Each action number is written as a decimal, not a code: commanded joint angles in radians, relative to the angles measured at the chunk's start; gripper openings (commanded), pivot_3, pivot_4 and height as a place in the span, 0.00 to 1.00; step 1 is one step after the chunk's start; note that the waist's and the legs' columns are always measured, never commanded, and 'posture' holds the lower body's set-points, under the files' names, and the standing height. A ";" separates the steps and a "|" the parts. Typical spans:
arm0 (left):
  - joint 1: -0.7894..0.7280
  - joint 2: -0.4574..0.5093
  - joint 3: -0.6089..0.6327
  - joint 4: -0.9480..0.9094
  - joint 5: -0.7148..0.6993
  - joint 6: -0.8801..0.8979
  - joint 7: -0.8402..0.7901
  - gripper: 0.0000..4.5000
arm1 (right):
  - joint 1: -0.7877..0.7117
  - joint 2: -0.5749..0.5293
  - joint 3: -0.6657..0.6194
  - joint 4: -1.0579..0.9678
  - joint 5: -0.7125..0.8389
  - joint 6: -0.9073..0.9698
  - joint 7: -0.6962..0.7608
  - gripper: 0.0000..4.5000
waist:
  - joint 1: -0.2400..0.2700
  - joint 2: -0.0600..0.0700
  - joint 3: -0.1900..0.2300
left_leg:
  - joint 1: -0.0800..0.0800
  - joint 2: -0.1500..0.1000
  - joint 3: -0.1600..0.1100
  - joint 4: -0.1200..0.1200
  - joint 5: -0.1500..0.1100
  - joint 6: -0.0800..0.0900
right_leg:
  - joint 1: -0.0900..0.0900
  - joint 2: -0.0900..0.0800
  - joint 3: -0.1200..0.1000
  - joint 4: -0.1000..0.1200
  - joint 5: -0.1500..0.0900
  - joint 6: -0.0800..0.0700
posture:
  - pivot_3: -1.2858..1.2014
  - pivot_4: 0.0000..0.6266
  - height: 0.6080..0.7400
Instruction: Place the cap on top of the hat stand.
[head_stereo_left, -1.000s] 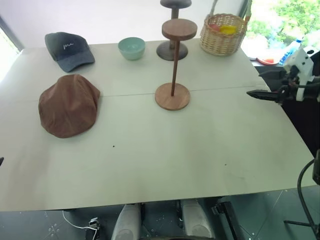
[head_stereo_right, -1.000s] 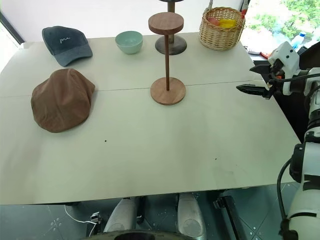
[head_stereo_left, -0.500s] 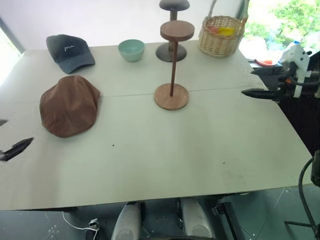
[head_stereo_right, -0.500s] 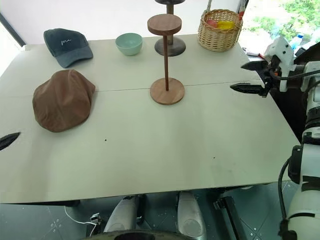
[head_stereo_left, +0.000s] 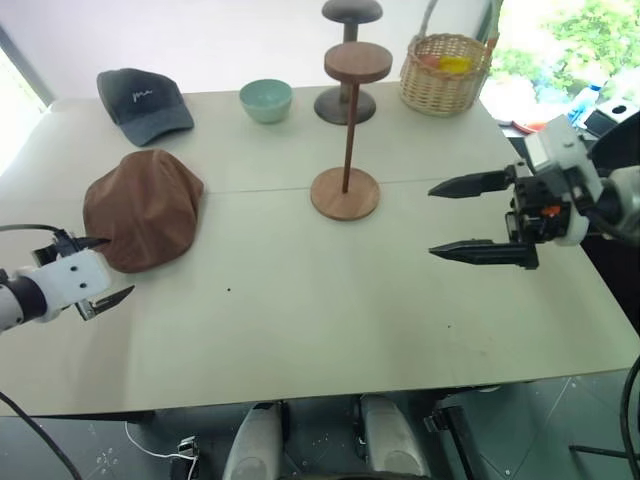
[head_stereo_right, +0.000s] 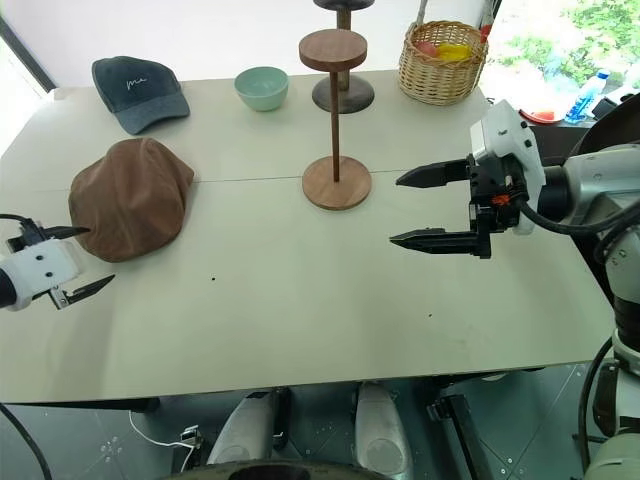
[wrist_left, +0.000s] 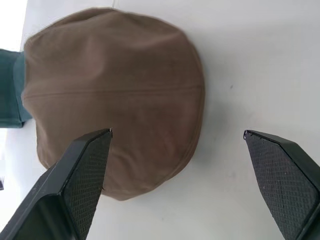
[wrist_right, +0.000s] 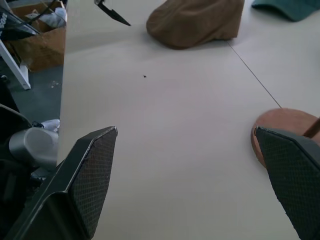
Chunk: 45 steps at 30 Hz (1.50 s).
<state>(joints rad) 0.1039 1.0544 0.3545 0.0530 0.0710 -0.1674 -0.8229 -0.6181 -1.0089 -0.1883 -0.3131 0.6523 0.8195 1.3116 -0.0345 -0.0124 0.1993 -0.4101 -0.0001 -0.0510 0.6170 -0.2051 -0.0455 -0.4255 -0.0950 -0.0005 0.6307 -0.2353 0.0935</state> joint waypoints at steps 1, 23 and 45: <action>-0.053 -0.032 -0.063 0.050 0.072 -0.033 0.088 0.98 | -0.013 -0.024 -0.053 -0.051 0.064 0.045 -0.051 1.00 | 0.001 0.000 0.000 | 0.000 0.000 0.000 0.000 0.000 0.000 | 0.000 0.000 0.000 0.000 0.000 0.000 | 0.52 0.24 1.00; -0.486 -0.198 -0.423 0.537 0.468 -0.142 0.643 0.98 | -0.113 -0.022 -0.007 -0.090 0.170 0.107 -0.231 1.00 | 0.039 0.000 -0.002 | 0.001 0.012 0.011 0.005 0.000 0.000 | 0.002 0.006 -0.001 0.001 0.006 0.002 | 0.52 0.24 1.00; -0.903 -0.115 -0.358 0.456 0.327 -0.185 0.608 0.01 | -0.191 -0.086 -0.123 0.126 0.153 0.091 -0.282 1.00 | 0.052 -0.006 0.000 | -0.012 0.019 0.018 0.014 0.000 0.000 | -0.004 0.007 -0.002 0.000 0.007 0.002 | 0.52 0.24 1.00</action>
<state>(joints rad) -0.7249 0.9169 -0.0522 0.5791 0.4395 -0.3492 -0.2050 -0.7903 -1.0664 -0.2434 -0.1928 0.7996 0.9277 1.0295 0.0171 -0.0182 0.1994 -0.4244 0.0183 -0.0324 0.6320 -0.2048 -0.0454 -0.4304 -0.0879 -0.0030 0.6301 -0.2260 0.0990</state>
